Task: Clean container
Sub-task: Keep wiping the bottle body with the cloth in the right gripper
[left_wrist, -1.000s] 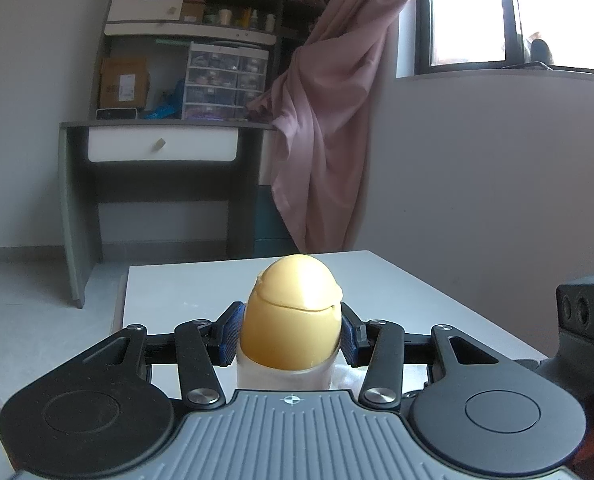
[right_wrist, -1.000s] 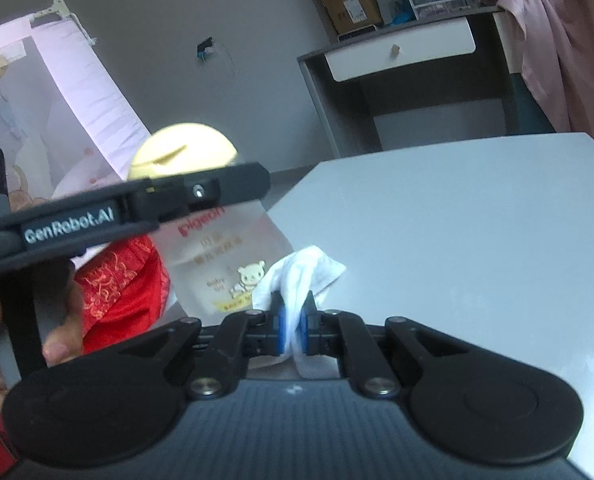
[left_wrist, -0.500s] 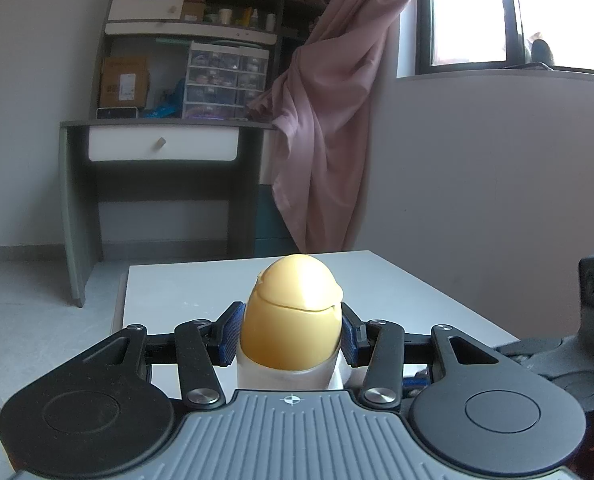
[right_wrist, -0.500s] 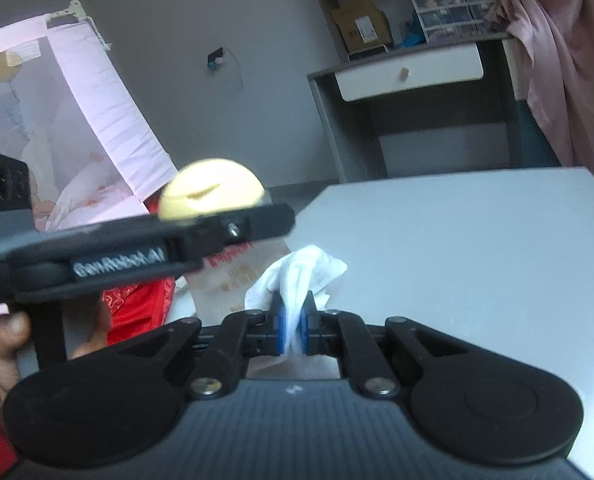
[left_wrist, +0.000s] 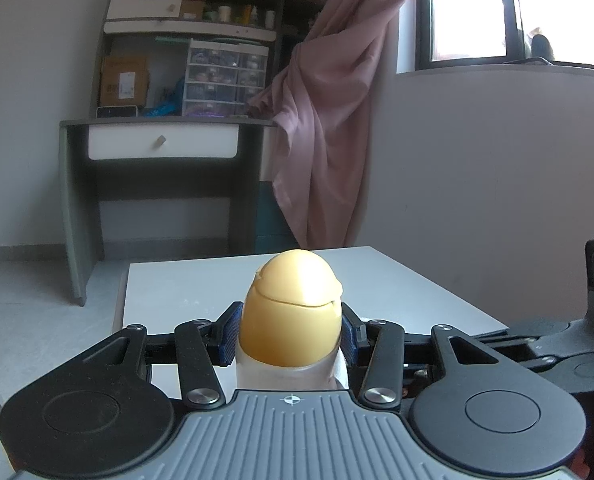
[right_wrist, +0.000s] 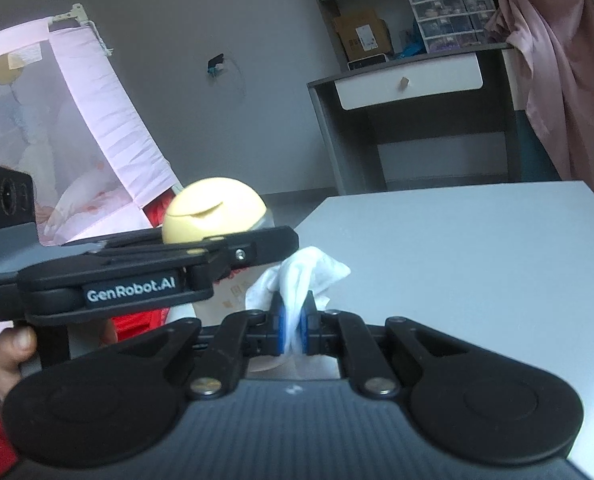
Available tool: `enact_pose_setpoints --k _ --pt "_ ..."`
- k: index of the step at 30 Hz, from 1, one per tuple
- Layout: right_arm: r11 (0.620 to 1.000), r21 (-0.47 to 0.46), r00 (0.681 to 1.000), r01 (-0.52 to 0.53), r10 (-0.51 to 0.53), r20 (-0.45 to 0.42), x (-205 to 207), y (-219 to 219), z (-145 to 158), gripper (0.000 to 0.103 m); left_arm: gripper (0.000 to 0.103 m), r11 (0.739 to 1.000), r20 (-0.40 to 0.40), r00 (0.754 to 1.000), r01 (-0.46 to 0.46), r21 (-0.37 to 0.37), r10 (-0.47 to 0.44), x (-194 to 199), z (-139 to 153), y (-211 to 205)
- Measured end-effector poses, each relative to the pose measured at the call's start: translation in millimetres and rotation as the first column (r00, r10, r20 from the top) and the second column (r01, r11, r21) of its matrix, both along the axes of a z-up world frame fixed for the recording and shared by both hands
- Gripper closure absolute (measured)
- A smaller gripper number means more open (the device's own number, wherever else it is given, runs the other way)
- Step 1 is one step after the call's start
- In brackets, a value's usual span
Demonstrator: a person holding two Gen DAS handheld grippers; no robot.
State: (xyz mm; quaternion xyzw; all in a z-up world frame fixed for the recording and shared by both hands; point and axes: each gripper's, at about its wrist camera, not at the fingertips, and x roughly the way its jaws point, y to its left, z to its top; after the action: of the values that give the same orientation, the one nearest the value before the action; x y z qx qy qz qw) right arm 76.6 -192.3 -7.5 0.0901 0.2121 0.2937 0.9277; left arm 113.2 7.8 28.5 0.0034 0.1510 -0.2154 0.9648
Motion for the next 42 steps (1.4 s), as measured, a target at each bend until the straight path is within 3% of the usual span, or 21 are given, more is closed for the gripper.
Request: enact_pose_setpoints --k 14,19,30,42 --pt "1.0 -0.024 0.996 0.003 -0.005 -0.086 14 4 -27 0.095 0.055 1.0 0.0 1.0 0.003 -0.004 -0.003 -4 -1 1" --pt "1.0 -0.021 0.997 0.007 -0.009 -0.079 11 6 -24 0.095 0.055 1.0 -0.003 1.0 0.003 -0.007 -0.003 -1 1 2" --pt "1.0 0.004 1.0 -0.006 0.006 0.026 -5 2 7 0.095 0.055 1.0 -0.002 1.0 0.004 -0.011 -0.004 1 -1 0" --pt "1.0 0.006 0.999 0.002 -0.002 -0.039 7 2 -12 0.095 0.055 1.0 -0.003 1.0 0.006 -0.008 -0.006 3 -4 0"
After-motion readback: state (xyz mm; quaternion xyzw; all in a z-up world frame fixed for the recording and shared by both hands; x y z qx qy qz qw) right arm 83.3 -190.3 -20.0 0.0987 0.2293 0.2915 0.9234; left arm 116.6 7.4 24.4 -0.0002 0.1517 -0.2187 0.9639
